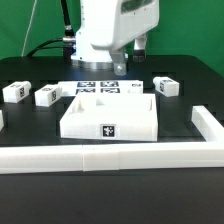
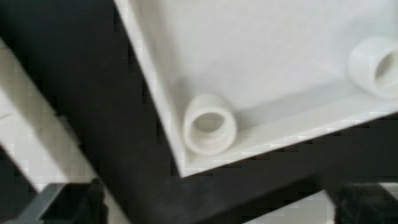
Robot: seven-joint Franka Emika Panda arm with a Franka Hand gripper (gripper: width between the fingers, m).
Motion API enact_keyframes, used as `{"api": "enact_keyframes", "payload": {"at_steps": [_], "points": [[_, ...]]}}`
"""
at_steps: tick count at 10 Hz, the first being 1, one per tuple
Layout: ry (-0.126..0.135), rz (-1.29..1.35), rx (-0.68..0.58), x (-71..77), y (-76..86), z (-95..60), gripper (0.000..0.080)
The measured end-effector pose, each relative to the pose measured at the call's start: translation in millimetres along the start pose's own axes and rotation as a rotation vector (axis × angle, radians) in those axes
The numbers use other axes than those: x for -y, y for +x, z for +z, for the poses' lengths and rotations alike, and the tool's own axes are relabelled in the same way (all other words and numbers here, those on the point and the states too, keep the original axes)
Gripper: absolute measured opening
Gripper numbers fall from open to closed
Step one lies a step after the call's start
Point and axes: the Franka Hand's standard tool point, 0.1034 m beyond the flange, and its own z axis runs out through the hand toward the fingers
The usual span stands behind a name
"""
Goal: Assemble one leg
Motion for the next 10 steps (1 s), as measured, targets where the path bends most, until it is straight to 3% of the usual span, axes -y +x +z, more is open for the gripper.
{"api": "enact_keyframes", "payload": {"at_steps": [2,3,6,7,8,9,10], "points": [[0.077,-0.157,0.03,15.8,-7.2,24.3,0.065],[0.09,-0.16,0.035,21.8,-12.4,29.8,0.065],[0.092,-0.155,0.036,22.1,-13.3,30.3,0.065],[0.079,-0.167,0.034,21.3,-11.5,30.8,0.065],[0.018,-0.207,0.011,27.0,-11.7,38.6,0.065],[-0.028,-0.253,-0.002,44.8,-18.2,48.1,0.065],[-0.033,-0.264,-0.002,56.5,-24.3,53.7,0.065]]}}
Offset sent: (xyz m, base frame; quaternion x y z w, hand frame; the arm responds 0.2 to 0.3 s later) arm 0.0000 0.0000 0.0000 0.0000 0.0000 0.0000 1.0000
